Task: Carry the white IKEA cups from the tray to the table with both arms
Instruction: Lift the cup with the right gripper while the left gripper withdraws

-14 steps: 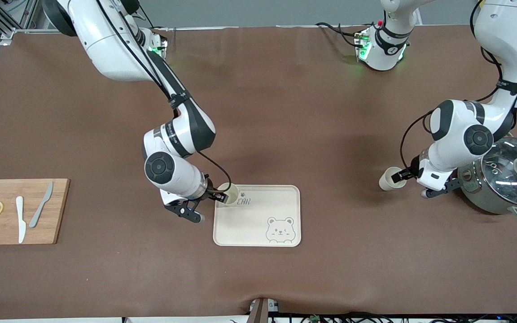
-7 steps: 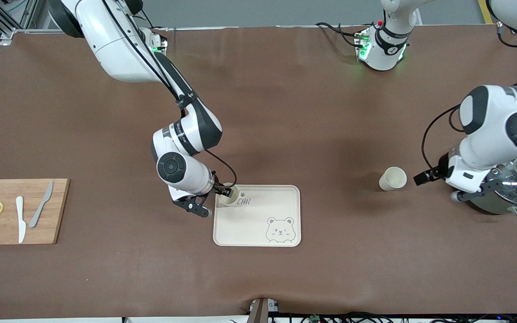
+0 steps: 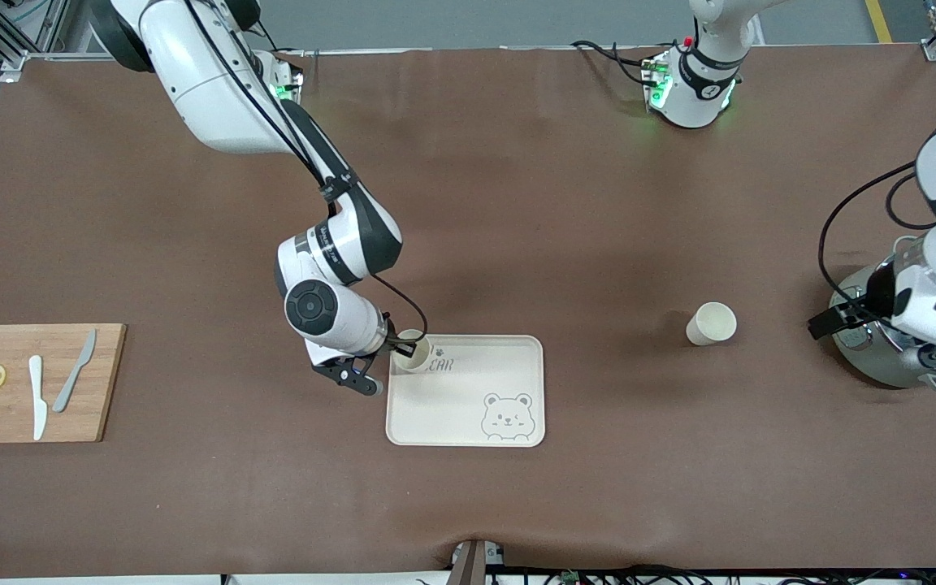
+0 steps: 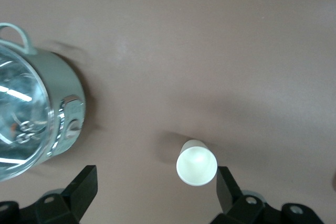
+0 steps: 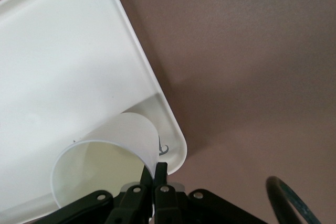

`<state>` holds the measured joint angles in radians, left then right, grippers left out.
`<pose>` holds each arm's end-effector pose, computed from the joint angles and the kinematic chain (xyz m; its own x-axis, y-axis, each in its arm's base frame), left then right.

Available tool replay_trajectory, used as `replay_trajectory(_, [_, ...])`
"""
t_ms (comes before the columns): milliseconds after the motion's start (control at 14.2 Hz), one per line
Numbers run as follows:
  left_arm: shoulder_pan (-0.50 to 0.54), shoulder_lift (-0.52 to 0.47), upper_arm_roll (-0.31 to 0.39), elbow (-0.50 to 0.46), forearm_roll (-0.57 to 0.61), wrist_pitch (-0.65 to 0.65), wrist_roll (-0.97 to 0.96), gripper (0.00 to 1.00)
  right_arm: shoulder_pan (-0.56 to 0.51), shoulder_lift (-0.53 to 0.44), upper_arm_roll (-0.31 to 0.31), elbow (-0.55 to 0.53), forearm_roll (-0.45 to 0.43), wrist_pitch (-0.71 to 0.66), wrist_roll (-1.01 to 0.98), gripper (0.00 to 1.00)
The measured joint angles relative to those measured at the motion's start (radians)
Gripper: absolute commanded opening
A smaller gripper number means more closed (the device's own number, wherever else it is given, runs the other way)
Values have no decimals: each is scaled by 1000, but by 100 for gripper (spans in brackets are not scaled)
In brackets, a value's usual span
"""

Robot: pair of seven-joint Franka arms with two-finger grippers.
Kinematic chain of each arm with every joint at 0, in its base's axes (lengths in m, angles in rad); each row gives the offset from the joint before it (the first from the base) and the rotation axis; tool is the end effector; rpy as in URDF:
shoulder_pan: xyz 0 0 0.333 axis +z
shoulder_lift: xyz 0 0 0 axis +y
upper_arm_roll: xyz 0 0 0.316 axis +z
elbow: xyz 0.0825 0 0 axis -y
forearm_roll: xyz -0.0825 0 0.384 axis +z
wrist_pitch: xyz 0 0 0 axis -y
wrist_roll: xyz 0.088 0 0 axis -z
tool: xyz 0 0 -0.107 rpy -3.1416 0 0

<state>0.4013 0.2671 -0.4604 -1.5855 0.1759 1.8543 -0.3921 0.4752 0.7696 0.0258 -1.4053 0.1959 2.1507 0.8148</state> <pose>0.6399 0.0044 0.4972 0.9539 0.2964 0.0477 0.2983 -0.9538 -0.0373 0.6364 0.3534 0.2441 0.9011 -0.4056 -0.1531 -0.4221 -0.9014 -0.0968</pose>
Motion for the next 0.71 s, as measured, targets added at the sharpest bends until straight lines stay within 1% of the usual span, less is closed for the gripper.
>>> replay_trajectory(71, [0,-1,-2,34,0,-47,0,100,-3,-1,-1,8,0,-13,0,0])
replay_trajectory(212, [-1,-6,-10,102,0,-136,2,100,-15,-5,-2,47,0,-92,0,0])
replay_trajectory(424, [-3,-46,-32,151,0,-212,3,100,-52,-38,-8,103,0,-238,-26,0])
replay_trajectory(565, [-3,-95,-33,153,-8,-248,48,100,-95,-93,-15,94,0,-318,-92,0])
replay_trajectory(707, [-2,-140,-31,153,-16,-271,113,100,-151,-166,-21,36,-1,-361,-194,0])
